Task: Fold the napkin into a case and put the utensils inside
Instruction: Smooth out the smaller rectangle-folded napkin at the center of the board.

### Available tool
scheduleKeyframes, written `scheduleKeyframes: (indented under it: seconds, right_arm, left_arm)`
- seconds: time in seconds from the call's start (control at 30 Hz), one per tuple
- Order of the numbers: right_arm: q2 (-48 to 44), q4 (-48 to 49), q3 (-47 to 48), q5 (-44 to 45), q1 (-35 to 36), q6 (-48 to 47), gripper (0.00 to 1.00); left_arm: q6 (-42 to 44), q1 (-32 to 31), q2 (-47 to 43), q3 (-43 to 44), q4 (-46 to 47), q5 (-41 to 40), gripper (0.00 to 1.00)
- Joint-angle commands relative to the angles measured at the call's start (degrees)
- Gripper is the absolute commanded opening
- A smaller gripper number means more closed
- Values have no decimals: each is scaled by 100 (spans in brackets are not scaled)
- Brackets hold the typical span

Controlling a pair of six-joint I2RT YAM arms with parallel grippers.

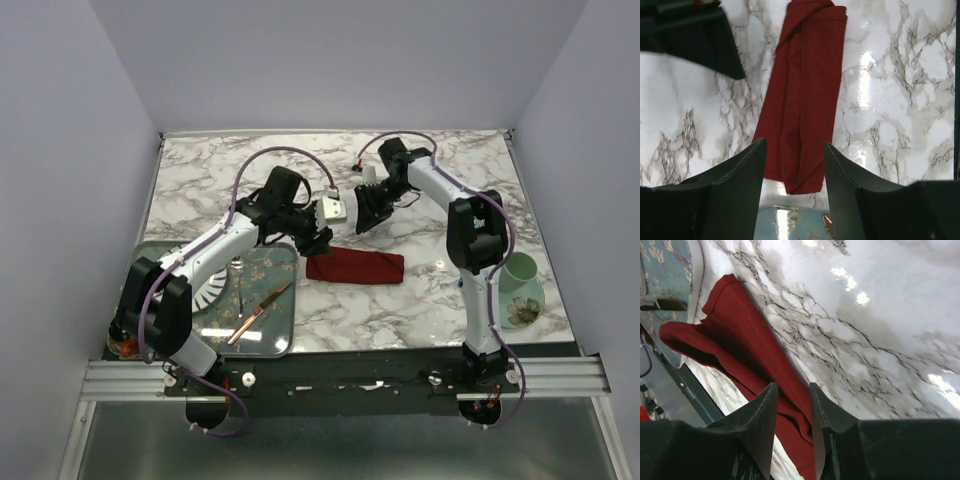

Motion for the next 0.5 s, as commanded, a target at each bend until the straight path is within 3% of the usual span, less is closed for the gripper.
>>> scheduleKeyframes:
  seconds: [0.0, 0.47]
  right_arm:
    - [279, 75, 29, -244, 154, -14, 39]
    - [333, 551, -1095, -437, 347, 66, 26]
  left_arm:
    - [617, -554, 232, -168, 197, -372, 59]
    - [1100, -1205, 1102, 43, 321, -1084, 57]
